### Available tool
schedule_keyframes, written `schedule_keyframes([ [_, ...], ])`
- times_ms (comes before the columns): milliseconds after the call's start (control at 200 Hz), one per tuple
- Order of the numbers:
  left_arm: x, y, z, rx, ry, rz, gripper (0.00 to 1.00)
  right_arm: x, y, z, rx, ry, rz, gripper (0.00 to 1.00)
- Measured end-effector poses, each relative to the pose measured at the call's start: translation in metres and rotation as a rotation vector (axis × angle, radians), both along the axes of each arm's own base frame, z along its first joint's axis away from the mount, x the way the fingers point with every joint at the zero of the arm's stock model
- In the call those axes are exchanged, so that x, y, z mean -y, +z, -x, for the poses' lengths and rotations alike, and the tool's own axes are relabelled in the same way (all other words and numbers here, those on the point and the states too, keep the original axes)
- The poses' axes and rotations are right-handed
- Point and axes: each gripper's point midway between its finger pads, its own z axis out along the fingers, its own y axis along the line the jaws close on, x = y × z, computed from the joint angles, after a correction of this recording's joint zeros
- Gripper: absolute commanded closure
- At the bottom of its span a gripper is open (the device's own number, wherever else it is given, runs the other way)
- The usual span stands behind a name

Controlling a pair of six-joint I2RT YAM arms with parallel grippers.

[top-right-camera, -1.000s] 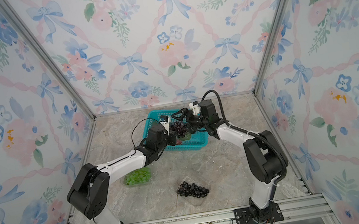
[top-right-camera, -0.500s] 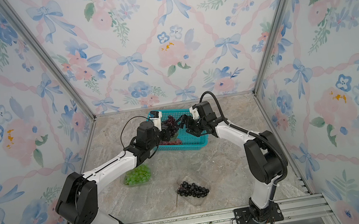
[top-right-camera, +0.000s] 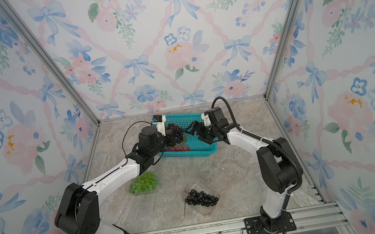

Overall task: Pack grapes into containers
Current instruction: Adjust the grape, then place the grape into the packing box.

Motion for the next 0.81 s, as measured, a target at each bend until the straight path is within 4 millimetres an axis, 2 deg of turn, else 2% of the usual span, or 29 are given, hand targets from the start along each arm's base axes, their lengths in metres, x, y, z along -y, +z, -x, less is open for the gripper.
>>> schedule_keyframes([
  [155,0.004,0.003,0.009,-0.014,-0.041,0.016,1.00,0.013,0.033,0.007,0.064,-0.017,-0.010,0.03],
  [295,0.004,0.024,0.033,-0.014,-0.106,0.063,0.99,0.027,0.063,0.015,0.131,-0.033,-0.013,0.03],
  [460,0.002,0.062,0.072,0.017,-0.207,0.135,0.98,0.040,0.073,0.030,0.148,-0.038,0.010,0.03],
  [575,0.012,0.080,0.109,0.018,-0.310,0.181,0.97,0.046,0.075,0.041,0.153,-0.042,0.025,0.03],
  [675,0.026,0.080,0.145,-0.016,-0.412,0.211,0.97,0.053,0.076,0.053,0.154,-0.050,0.038,0.03],
  [805,0.039,0.056,0.189,-0.124,-0.518,0.223,0.97,0.061,0.084,0.073,0.172,-0.061,0.054,0.03],
])
